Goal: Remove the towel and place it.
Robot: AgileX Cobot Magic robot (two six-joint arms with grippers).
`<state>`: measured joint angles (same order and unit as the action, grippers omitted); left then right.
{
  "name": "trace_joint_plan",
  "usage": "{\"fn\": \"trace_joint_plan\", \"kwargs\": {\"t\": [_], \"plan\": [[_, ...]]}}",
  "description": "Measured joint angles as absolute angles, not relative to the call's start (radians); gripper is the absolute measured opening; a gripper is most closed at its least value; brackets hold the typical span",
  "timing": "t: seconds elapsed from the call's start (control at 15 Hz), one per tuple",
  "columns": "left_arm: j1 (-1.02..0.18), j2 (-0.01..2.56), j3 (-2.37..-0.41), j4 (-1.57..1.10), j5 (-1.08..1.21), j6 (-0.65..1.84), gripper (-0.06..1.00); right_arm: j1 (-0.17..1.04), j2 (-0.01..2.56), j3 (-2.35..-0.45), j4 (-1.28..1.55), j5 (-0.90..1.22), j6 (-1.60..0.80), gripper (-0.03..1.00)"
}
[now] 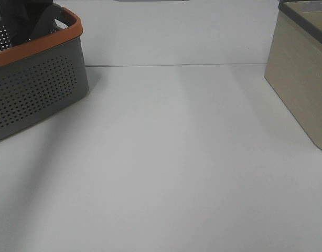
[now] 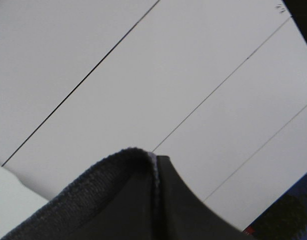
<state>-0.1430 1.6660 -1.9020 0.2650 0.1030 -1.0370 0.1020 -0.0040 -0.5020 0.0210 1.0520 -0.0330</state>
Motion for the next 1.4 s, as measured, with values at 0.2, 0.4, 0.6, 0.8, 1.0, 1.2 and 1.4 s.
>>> {"fn": "trace_joint_plan", "kwargs": {"t": [0.2, 0.4, 0.6, 0.8, 1.0, 1.2, 1.4], "plan": [[-0.226, 1.683, -2.038, 0.270, 0.114, -1.016, 0.00, 0.102, -0.004, -0.502, 0.021, 1.052, -0.033, 0.70], [-0.299, 1.715, -2.075, 0.273, 0.121, -0.995, 0.00, 0.102, -0.004, -0.502, 0.021, 1.052, -0.033, 0.70], [-0.388, 1.750, -2.082, 0.292, 0.171, -0.909, 0.00, 0.102, -0.004, -0.502, 0.021, 1.052, -0.033, 0.70], [-0.464, 1.770, -2.082, 0.296, 0.252, -0.813, 0.00, 0.102, -0.004, -0.502, 0.021, 1.052, -0.033, 0.70], [-0.573, 1.788, -2.082, 0.298, 0.324, -0.675, 0.00, 0.102, -0.004, -0.502, 0.021, 1.052, -0.033, 0.70], [-0.621, 1.788, -2.082, 0.299, 0.344, -0.604, 0.00, 0.102, -0.004, -0.502, 0.021, 1.052, -0.033, 0.70], [-0.641, 1.789, -2.082, 0.286, 0.483, -0.542, 0.00, 0.102, -0.004, -0.502, 0.021, 1.052, -0.033, 0.70]]}}
